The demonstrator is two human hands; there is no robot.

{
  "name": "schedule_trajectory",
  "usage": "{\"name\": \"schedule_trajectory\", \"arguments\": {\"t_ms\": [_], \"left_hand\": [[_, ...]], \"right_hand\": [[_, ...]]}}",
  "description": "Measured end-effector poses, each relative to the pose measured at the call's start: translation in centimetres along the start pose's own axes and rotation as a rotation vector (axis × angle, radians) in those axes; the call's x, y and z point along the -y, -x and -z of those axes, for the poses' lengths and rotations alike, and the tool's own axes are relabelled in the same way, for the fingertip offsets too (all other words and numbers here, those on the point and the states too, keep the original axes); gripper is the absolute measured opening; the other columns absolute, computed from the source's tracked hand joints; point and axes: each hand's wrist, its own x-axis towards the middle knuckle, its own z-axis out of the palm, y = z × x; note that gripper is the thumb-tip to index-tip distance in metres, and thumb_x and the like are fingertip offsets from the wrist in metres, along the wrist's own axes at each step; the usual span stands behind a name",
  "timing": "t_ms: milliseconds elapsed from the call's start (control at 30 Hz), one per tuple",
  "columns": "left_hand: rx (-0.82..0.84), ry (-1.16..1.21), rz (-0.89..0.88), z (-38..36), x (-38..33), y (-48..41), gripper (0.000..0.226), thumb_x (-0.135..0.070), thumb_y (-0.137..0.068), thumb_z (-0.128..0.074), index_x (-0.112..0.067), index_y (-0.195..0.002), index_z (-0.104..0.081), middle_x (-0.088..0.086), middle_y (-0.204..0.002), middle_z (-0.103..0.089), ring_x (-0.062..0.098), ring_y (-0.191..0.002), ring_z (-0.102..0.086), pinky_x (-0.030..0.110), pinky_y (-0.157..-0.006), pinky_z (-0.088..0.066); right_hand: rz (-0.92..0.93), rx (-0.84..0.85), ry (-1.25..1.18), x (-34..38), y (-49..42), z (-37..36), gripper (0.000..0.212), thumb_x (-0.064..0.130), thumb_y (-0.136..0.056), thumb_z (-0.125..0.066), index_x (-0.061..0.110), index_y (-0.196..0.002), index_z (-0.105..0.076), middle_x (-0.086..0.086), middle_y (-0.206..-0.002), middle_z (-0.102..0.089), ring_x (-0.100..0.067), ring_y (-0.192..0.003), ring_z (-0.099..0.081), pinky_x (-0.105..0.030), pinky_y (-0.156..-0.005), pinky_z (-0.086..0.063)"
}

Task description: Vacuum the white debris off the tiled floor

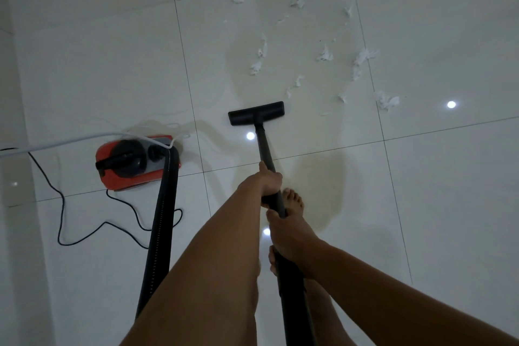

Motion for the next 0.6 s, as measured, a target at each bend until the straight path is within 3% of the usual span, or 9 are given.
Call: {"name": "schedule_trajectory", "arguments": {"t_ms": [67,133,233,300,400,500,600], "left_hand": [[-0.011,0.007,-0.006,0.4,0.0,-0.3,0.076,-0.034,-0.108,-0.035,-0.032,-0.161,0.019,0.021,-0.145,-0.05,0.032,-0.105,-0.066,0.044,-0.09,-0.061],[-0.014,0.019,-0.011,0.8,-0.2,-0.5,0.075,-0.033,-0.109,-0.034,-0.032,-0.161,0.02,0.021,-0.146,-0.05,0.031,-0.101,-0.065,0.042,-0.086,-0.061],[-0.023,0.014,-0.028,1.5,-0.9,-1.1,0.074,-0.033,-0.109,-0.034,-0.031,-0.161,0.019,0.021,-0.145,-0.051,0.03,-0.097,-0.063,0.04,-0.08,-0.058],[-0.034,0.002,-0.037,2.0,-1.4,-1.5,0.074,-0.034,-0.109,-0.034,-0.031,-0.161,0.019,0.021,-0.145,-0.051,0.031,-0.1,-0.064,0.04,-0.082,-0.059],[-0.024,-0.007,-0.038,2.6,-2.5,-2.1,0.075,-0.034,-0.109,-0.034,-0.031,-0.161,0.021,0.019,-0.147,-0.05,0.033,-0.109,-0.064,0.043,-0.089,-0.06],[-0.022,-0.012,-0.049,3.0,-3.6,-2.6,0.075,-0.034,-0.109,-0.033,-0.031,-0.16,0.021,0.019,-0.15,-0.047,0.036,-0.113,-0.063,0.044,-0.091,-0.059],[-0.022,-0.023,-0.055,3.3,-4.7,-3.3,0.075,-0.034,-0.109,-0.033,-0.031,-0.16,0.021,0.019,-0.154,-0.043,0.038,-0.118,-0.062,0.045,-0.093,-0.059]], "right_hand": [[0.023,0.0,-0.011,0.2,-0.3,0.0,0.041,0.036,-0.107,-0.038,0.017,-0.143,-0.041,-0.007,-0.1,-0.06,-0.016,-0.076,-0.07,-0.03,-0.073,-0.058],[0.035,0.01,-0.03,0.4,-1.0,-0.1,0.039,0.04,-0.107,-0.038,0.019,-0.139,-0.043,-0.004,-0.086,-0.062,-0.013,-0.058,-0.063,-0.032,-0.071,-0.058],[0.035,-0.008,-0.021,0.7,-2.5,-0.4,0.038,0.041,-0.105,-0.038,0.022,-0.137,-0.045,-0.005,-0.092,-0.063,-0.02,-0.075,-0.066,-0.041,-0.087,-0.06],[0.02,0.001,-0.073,1.2,-3.3,-0.2,0.036,0.043,-0.104,-0.041,0.019,-0.13,-0.049,-0.009,-0.093,-0.066,-0.024,-0.077,-0.065,-0.049,-0.089,-0.059],[0.027,0.005,-0.094,1.6,-4.5,0.0,0.035,0.045,-0.101,-0.042,0.019,-0.121,-0.053,-0.008,-0.087,-0.064,-0.024,-0.073,-0.066,-0.048,-0.088,-0.06],[0.045,-0.023,-0.075,1.9,-6.0,0.1,0.027,0.058,-0.085,-0.04,0.038,-0.101,-0.049,-0.013,-0.099,-0.07,-0.034,-0.094,-0.071,-0.053,-0.095,-0.055],[0.077,-0.052,-0.06,1.4,-8.5,0.0,0.048,0.07,-0.073,-0.034,0.039,-0.106,-0.051,-0.011,-0.1,-0.069,-0.032,-0.099,-0.068,-0.054,-0.102,-0.049]]}}
